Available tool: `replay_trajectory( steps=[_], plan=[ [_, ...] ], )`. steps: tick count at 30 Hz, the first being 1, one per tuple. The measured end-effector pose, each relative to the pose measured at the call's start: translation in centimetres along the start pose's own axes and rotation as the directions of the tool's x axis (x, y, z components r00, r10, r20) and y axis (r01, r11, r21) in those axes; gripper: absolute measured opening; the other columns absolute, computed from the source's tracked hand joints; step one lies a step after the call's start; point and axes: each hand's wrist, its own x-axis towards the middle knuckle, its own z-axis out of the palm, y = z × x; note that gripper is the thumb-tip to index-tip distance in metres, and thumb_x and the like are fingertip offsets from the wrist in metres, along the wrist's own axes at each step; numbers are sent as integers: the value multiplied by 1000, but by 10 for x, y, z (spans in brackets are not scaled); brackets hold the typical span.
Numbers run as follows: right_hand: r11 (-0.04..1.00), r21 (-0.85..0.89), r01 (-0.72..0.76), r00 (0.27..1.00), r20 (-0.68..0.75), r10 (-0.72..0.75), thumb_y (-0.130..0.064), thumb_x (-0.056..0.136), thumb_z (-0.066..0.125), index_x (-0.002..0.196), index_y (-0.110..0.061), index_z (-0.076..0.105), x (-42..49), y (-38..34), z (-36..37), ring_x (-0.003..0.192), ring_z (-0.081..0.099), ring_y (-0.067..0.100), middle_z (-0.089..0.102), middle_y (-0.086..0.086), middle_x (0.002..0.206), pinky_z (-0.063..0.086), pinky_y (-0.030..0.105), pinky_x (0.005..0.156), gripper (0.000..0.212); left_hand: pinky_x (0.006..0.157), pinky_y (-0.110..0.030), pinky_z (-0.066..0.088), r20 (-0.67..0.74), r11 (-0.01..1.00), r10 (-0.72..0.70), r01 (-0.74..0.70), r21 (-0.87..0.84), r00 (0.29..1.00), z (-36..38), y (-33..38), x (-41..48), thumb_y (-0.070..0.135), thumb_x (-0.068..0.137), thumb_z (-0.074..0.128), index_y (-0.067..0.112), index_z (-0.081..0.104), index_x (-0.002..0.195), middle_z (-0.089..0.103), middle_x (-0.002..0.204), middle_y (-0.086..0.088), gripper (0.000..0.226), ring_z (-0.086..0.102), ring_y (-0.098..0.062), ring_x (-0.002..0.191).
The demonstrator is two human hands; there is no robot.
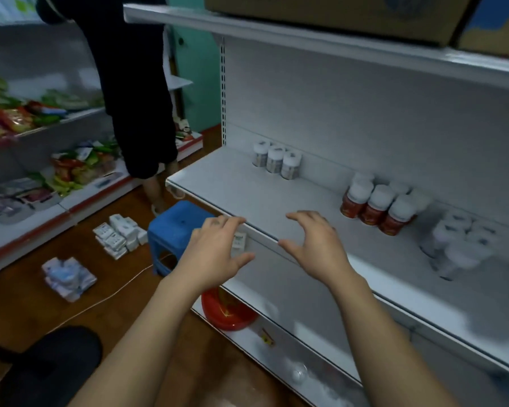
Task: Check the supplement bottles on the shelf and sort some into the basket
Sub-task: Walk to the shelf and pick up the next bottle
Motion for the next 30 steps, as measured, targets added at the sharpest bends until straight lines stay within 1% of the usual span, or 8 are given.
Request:
replay_trajectory(
  steps=[5,8,11,14,18,21,26,30],
  plan=[
    [993,-55,-105,994,12,106,-38,85,68,135,-23,52,47,-11,8,126,49,22,48,1,141,37,32,103,55,107,-40,33,41,999,49,-48,-14,998,-9,-30,41,56,88,57,30,32,144,41,144,5,67,31,-19,135],
    [981,-31,-193,980,33,194,-41,90,63,138,-24,47,85,-2,8,127,46,22,42,1,144,39,33,101,53,106,-40,35,50,997,81,-81,2,995,-7,-36,72,58,89,55,30,33,144,44,142,5,66,35,-19,132],
    [971,10,-237,971,-16,237,-40,89,64,134,-20,49,126,12,12,122,50,25,47,6,137,41,34,94,51,105,-40,37,37,996,88,-89,27,995,-4,-39,102,56,88,57,28,36,143,48,139,2,65,38,-21,130],
    [955,38,-293,955,-34,294,-39,88,66,129,-14,52,167,28,16,116,53,29,52,13,129,43,35,90,50,100,-42,40,36,998,58,-59,24,998,-2,-38,130,52,87,60,26,40,142,53,135,-1,64,44,-23,125],
    [936,72,-344,935,-59,349,-37,86,68,127,-8,51,218,44,24,114,54,32,53,15,127,44,36,87,53,101,-39,38,67,998,47,-49,34,997,0,-43,161,52,89,58,27,37,143,50,138,0,63,43,-22,126],
    [910,105,-401,909,-74,409,-35,83,70,124,-8,51,248,52,32,115,54,33,53,15,128,44,37,89,53,104,-38,35,96,999,31,-34,34,995,-1,-49,181,51,90,57,28,34,144,46,141,2,63,38,-21,130],
    [873,107,-477,864,-129,487,-42,81,72,121,-6,50,284,58,49,113,57,33,55,15,124,46,38,87,58,106,-38,33,110,999,39,-43,31,993,-1,-65,205,51,91,56,29,32,144,45,142,3,62,36,-20,133],
    [836,103,-539,814,-194,548,-43,80,73,119,-5,46,302,59,66,113,58,33,58,14,122,46,38,85,61,108,-39,33,142,998,58,-61,16,988,1,-82,218,51,91,56,30,32,145,44,144,3,62,36,-20,133]
  ],
)
